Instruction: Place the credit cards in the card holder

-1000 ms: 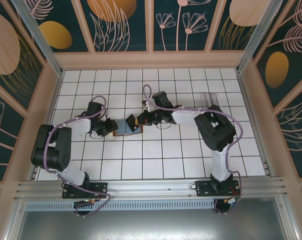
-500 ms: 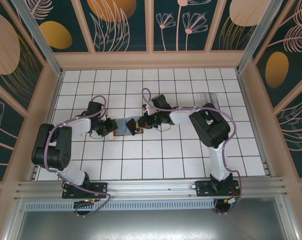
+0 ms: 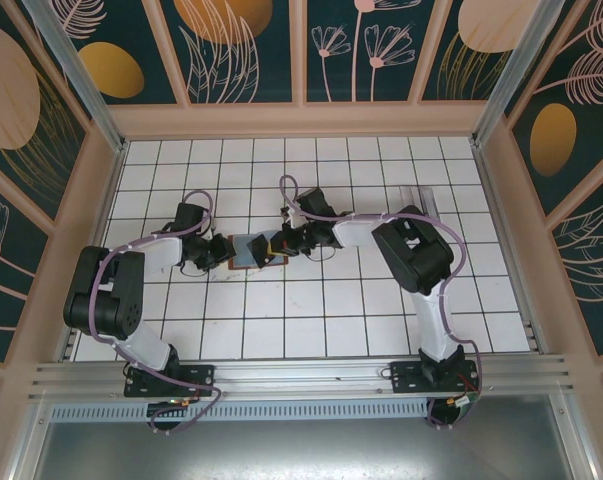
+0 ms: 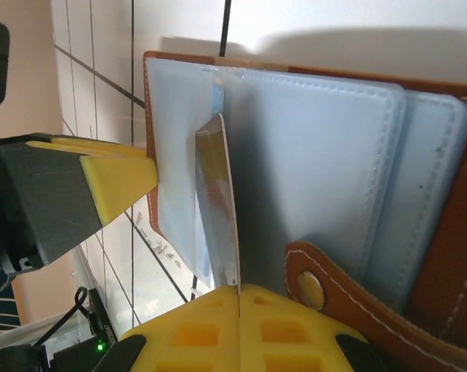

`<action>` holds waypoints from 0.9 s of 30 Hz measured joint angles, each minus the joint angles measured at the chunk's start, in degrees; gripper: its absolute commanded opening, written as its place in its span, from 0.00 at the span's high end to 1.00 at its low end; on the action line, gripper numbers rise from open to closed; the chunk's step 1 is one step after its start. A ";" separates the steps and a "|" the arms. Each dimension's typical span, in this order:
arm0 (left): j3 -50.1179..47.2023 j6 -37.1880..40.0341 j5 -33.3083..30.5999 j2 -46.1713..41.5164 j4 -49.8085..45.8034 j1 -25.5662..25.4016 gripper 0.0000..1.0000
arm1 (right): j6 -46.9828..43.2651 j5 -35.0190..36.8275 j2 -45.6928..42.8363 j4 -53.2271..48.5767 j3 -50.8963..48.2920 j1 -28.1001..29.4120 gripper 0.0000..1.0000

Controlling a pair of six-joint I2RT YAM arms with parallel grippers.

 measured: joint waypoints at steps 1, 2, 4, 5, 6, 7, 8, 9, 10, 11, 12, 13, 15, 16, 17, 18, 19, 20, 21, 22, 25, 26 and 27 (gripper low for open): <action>0.00 0.00 0.02 0.00 0.07 0.00 0.78 | 0.68 0.17 0.04 0.68 -0.07 0.07 1.00; -0.02 0.00 0.09 0.00 0.15 0.00 0.79 | 1.40 0.42 0.04 1.51 -0.15 0.11 1.00; -0.44 -0.28 0.22 0.00 0.87 0.00 0.80 | 2.54 1.27 0.04 3.39 -0.57 0.17 1.00; -0.79 -0.46 0.26 -0.07 1.33 0.00 0.80 | 3.10 1.97 0.04 4.35 -0.96 0.22 1.00; -1.05 -0.68 0.37 -0.22 1.73 0.00 0.80 | 3.74 2.54 0.04 5.31 -1.49 0.26 1.00; -1.29 -0.90 0.39 -0.33 2.10 0.00 0.80 | 4.52 3.17 0.04 6.45 -2.21 0.33 1.00; -1.60 -1.18 0.42 -0.44 2.49 0.00 0.81 | 5.49 3.65 0.04 7.74 -2.97 0.33 1.00; -1.86 -1.46 0.50 -0.52 2.89 0.00 0.82 | 6.27 4.00 0.04 9.11 -3.82 0.37 1.00; -2.21 -1.77 0.57 -0.66 3.43 0.00 0.82 | 7.34 4.35 -0.02 10.82 -4.83 0.42 1.00; -2.47 -1.97 0.59 -0.74 3.82 0.00 0.82 | 8.31 4.57 -0.07 12.61 -5.77 0.48 1.00; -2.54 -1.99 0.61 -0.74 3.96 0.00 0.82 | 9.16 4.74 -0.15 14.12 -6.47 0.55 1.00; -2.54 -1.99 0.61 -0.74 3.98 0.00 0.82 | 10.16 4.94 -0.17 15.58 -7.08 0.66 1.00; -2.51 -1.99 0.61 -0.74 3.98 0.00 0.82 | 11.56 5.53 -0.17 17.84 -7.91 0.92 1.00; -2.51 -1.99 0.59 -0.74 4.00 0.00 0.82 | 11.93 6.10 -0.17 18.51 -8.09 1.16 1.00; -2.51 -1.99 0.61 -0.74 4.00 0.00 0.82 | 12.22 6.69 -0.17 18.91 -8.09 1.46 1.00; -2.51 -1.99 0.63 -0.74 3.98 0.00 0.82 | 12.33 7.15 -0.17 19.12 -8.09 1.70 1.00; -2.51 -2.01 0.70 -0.74 3.98 0.00 0.82 | 12.55 7.69 -0.17 19.30 -8.07 2.01 1.00; -2.51 -2.03 0.76 -0.74 4.00 0.00 0.82 | 12.74 8.09 -0.17 19.32 -8.04 2.23 1.00; -2.51 -2.12 0.76 -0.74 4.00 0.00 0.82 | 12.79 8.48 -0.17 19.34 -8.04 2.38 1.00; -2.54 -2.14 0.76 -0.74 4.00 0.00 0.83 | 12.79 8.83 -0.17 19.50 -8.04 2.40 1.00; -2.54 -2.14 0.81 -0.74 4.00 0.00 0.83 | 12.70 9.25 -0.17 19.54 -8.02 2.45 1.00; -2.54 -2.14 0.81 -0.74 4.00 0.00 0.82 | 12.68 9.33 -0.17 19.54 -8.02 2.45 1.00; -2.54 -2.14 0.81 -0.74 4.00 0.00 0.82 | 12.70 9.51 -0.17 19.56 -8.02 2.47 1.00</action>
